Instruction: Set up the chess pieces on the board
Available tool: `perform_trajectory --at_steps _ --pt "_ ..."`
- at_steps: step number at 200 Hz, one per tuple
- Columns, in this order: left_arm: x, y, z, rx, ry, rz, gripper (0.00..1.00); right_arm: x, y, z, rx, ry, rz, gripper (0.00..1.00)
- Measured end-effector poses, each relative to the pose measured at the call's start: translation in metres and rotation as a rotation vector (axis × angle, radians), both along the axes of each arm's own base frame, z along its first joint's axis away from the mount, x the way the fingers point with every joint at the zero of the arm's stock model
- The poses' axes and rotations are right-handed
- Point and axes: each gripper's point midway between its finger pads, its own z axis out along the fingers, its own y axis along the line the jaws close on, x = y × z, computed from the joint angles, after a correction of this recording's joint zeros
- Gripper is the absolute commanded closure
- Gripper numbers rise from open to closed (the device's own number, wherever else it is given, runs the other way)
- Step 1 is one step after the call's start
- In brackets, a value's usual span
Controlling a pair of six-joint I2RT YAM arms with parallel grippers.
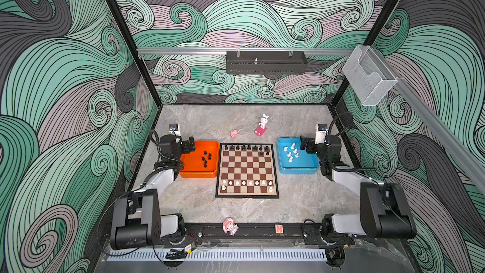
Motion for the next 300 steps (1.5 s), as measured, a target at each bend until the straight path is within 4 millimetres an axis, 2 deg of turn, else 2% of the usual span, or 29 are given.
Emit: perform_trajectory --at_steps 12,25,38,53,75,96,122,142,176,209,223,239,259,281,300 --pt "0.002 0.004 0.024 0.006 -0.020 0.020 0.01 -0.003 0.005 0.031 0.031 -0.053 0.017 0.01" --pt "0.001 0.006 0.051 0.011 -0.044 0.034 0.01 -0.006 0.008 0.056 0.065 -0.082 0.027 0.01" --pt "0.000 0.006 0.077 0.012 -0.068 0.038 0.01 -0.007 0.010 0.074 0.094 -0.076 0.030 0.01" --pt "-0.001 0.005 0.098 0.008 -0.069 0.030 0.01 -0.005 0.014 0.088 0.130 -0.044 0.039 0.01" --pt "-0.002 -0.004 0.124 -0.017 -0.053 -0.017 0.01 -0.001 0.019 0.103 0.198 0.006 0.042 0.01" --pt "-0.001 -0.018 0.145 -0.053 -0.041 -0.084 0.01 0.003 0.023 0.108 0.286 0.072 0.026 0.01" --pt "0.019 -0.029 0.158 -0.111 0.008 -0.146 0.01 0.012 0.035 0.103 0.381 0.147 0.058 0.01" --pt "0.037 -0.037 0.152 -0.152 0.072 -0.191 0.01 0.014 0.042 0.092 0.447 0.173 0.075 0.01" --pt "0.049 -0.056 0.112 -0.232 0.200 -0.214 0.01 0.003 0.044 0.072 0.490 0.201 0.072 0.01" --pt "0.055 -0.089 0.083 -0.235 0.298 -0.268 0.01 0.003 0.052 0.073 0.414 0.293 0.084 0.01" --pt "0.060 -0.105 0.071 -0.233 0.339 -0.298 0.01 0.003 0.060 0.070 0.346 0.337 0.095 0.05" --pt "0.060 -0.121 0.056 -0.232 0.387 -0.327 0.01 -0.001 0.066 0.053 0.277 0.414 0.103 0.12" --pt "0.055 -0.138 0.041 -0.259 0.444 -0.364 0.01 -0.011 0.065 0.019 0.227 0.547 0.086 0.21" --pt "0.049 -0.150 0.033 -0.298 0.492 -0.391 0.01 -0.019 0.057 -0.015 0.191 0.681 0.036 0.31" --pt "0.048 -0.160 0.033 -0.313 0.515 -0.414 0.01 -0.020 0.052 -0.034 0.168 0.751 0.006 0.38"
